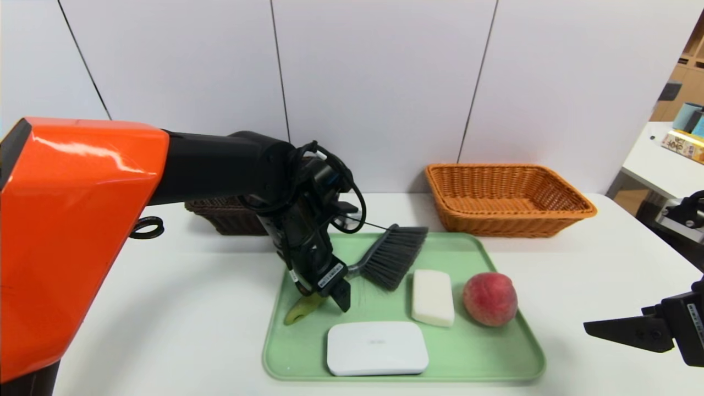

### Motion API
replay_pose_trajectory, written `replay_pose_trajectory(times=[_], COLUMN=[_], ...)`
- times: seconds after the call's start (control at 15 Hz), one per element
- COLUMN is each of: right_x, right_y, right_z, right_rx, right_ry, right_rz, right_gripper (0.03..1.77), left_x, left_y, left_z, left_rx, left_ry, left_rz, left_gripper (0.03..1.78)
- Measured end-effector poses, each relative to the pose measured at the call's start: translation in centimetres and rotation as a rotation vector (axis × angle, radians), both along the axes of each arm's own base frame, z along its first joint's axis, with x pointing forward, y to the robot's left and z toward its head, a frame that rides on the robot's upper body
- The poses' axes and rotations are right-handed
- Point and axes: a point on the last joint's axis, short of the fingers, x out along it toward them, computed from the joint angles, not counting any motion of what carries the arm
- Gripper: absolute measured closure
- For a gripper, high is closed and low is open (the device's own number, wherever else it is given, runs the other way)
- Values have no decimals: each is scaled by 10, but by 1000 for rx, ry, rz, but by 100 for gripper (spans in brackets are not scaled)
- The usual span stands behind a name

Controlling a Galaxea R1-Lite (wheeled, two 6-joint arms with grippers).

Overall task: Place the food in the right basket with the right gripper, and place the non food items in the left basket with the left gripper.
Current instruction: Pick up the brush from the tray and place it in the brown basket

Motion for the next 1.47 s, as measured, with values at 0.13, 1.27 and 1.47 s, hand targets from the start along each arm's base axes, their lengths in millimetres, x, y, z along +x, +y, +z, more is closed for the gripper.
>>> replay_pose_trajectory(times=[0.13,1.27,1.47], right_x=[-1,-2,-2], right_y=[0,-1,-1], right_z=[0,0,0], right_rx=[0,3,3], right_ry=[-2,-4,-5], right_rz=[-1,-5,-5], right_gripper=[10,10,10], left_x=[1,14,15], left_y=[0,4,3], left_z=[-1,-11,-12], left_rx=[1,10,12], left_ry=[-2,7,9], left_rz=[-4,8,7], left_gripper=[12,12,12])
